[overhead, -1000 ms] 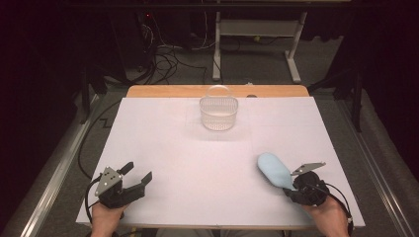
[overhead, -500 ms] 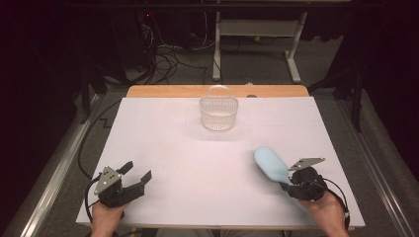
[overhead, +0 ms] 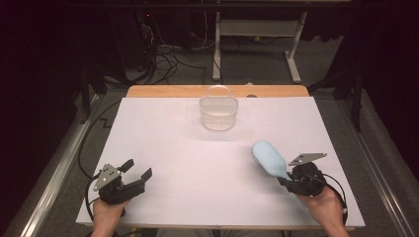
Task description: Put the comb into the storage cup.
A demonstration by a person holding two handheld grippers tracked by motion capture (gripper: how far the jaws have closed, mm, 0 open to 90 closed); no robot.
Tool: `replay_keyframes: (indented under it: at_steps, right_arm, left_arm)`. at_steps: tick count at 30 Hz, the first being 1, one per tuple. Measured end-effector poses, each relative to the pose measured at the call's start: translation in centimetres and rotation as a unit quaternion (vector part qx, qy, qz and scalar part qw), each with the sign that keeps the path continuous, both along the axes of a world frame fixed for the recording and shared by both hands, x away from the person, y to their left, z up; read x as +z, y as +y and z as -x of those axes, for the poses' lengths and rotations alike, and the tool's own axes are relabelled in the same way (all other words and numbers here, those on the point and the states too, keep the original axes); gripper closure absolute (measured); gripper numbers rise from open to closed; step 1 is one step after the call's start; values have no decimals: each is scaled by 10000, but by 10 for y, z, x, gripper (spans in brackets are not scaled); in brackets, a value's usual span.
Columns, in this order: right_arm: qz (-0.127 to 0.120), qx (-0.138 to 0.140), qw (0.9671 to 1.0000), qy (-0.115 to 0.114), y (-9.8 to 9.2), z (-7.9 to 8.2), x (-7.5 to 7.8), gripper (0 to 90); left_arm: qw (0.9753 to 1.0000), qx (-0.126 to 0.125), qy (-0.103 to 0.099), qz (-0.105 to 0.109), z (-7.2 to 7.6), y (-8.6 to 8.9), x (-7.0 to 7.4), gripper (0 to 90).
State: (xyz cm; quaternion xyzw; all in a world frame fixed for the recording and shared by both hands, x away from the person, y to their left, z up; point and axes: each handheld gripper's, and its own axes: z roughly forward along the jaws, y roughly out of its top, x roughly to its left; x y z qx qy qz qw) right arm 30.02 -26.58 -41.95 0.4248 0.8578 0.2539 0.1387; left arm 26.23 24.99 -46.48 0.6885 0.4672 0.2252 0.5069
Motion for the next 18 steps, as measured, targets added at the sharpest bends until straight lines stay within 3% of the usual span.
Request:
replay_keyframes:
  at_steps: [18]
  right_arm:
    - [-279,77,9995,-82,5,-3,-1,700]
  left_arm:
    - [9999,-104,78,-105,-2,-5,2,221]
